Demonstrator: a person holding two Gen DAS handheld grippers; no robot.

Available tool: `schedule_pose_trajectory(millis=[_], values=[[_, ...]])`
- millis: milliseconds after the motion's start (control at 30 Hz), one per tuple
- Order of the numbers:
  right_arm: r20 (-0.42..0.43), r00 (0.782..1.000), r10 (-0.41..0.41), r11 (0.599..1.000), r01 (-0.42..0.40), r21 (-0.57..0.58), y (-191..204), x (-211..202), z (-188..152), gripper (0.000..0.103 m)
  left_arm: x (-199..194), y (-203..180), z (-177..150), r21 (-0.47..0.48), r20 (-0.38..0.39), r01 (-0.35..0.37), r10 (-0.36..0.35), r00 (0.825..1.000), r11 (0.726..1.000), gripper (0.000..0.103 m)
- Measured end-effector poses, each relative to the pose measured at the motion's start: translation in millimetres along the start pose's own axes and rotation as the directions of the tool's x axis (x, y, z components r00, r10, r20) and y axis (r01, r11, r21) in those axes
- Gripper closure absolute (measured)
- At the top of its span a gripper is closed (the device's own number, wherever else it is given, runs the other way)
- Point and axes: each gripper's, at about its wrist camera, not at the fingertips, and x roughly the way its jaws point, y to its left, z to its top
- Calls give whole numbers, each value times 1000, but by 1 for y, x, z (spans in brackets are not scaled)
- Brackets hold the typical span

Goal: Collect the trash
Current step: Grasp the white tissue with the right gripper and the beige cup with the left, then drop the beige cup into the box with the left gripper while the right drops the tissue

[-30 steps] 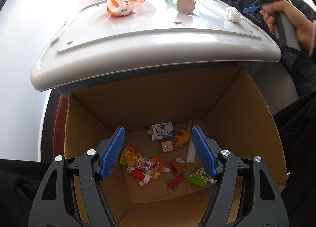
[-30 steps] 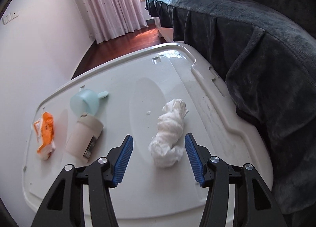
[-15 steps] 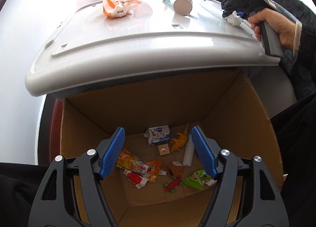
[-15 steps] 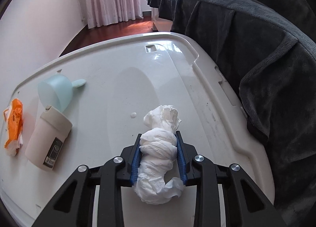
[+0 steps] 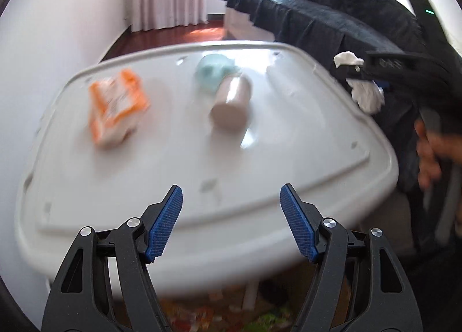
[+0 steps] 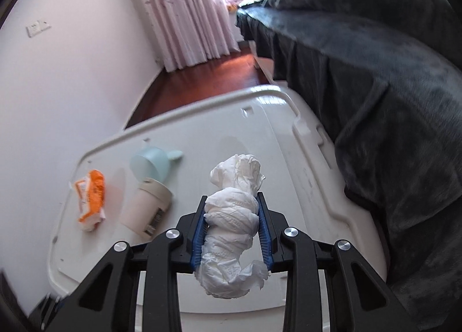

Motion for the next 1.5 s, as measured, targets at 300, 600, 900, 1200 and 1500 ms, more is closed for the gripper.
schedule_pose_trajectory(millis=[300,600,900,1200,1500], values=[[28,996,90,995,-91,46,-9,-19,10,72,90,6,82,-5,-84,-24,23,996,1000,34],[46,991,123,988,-127,91,-12,-20,18,71,128,-1,83,60,-57,-117,120,991,991,57],[29,992,121,988,-123,89,-6,-11,16,71,61,6,71,11,29,-107,107,994,994,57],[-46,977,206,979,-206,9,47,-10,-17,72,-46,21,9,-75,103,-156,164,981,985,57],[-38,970,240,956,-243,-164,98,-67,-111,71,-104,34,-86,-122,62,-212,221,973,970,57]])
